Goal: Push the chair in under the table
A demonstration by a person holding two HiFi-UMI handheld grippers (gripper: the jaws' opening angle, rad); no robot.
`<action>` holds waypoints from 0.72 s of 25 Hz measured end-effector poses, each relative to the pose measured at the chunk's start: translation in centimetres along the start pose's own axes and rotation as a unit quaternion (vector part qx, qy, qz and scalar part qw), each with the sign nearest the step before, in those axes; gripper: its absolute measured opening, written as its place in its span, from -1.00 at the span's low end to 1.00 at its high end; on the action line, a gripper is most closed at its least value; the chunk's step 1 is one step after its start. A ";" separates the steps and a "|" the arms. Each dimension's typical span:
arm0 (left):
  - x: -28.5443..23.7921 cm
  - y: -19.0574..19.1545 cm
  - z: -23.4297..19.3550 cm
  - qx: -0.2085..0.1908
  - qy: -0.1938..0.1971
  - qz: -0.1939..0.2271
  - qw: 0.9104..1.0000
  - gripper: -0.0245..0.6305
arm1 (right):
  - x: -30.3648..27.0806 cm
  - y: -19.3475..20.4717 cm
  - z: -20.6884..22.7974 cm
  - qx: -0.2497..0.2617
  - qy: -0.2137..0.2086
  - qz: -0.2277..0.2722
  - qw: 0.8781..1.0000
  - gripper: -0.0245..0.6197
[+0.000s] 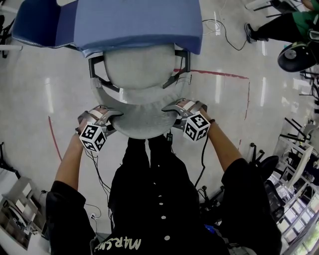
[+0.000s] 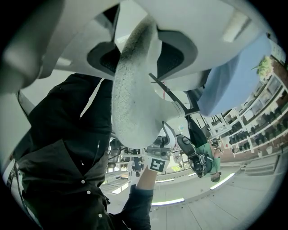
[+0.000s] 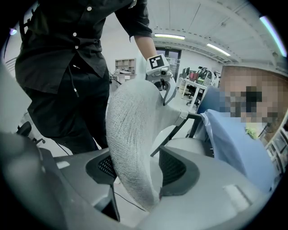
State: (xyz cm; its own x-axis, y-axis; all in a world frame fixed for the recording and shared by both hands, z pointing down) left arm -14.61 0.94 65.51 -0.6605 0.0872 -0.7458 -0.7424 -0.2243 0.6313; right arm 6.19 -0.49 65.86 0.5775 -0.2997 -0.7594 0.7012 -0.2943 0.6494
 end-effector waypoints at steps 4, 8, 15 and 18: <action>-0.3 0.0 0.1 -0.015 -0.014 -0.029 0.999 -0.14 | 0.0 0.3 -0.2 -0.002 0.000 -0.017 1.000 -0.01; 0.5 0.4 0.6 -0.015 -0.023 -0.048 0.998 -0.07 | 0.9 0.5 -0.6 -0.013 0.016 -0.023 1.000 0.00; 3.1 0.2 1.5 0.003 -0.057 -0.073 0.996 -0.08 | 3.6 0.4 -2.1 -0.043 0.055 -0.032 0.997 -0.01; 4.2 -0.3 1.3 0.011 -0.080 -0.087 0.993 -0.08 | 6.0 0.6 -2.5 -0.078 0.072 -0.022 0.994 -0.01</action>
State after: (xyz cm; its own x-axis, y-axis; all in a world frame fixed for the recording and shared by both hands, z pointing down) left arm -17.29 2.66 62.47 -0.5299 0.2757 -0.8020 -0.8480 -0.1719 0.5013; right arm 11.13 -0.22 61.61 0.5913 -0.1528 -0.7919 0.7766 -0.1567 0.6101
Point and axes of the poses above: the fingertips, and each gripper's own axes: x backward along the fingers, z to its right, y out of its underside, the point moved 4 cm from there along x, backward along the fingers, and after that the axes turned 9 degrees about -y, right-handed, at the moved point
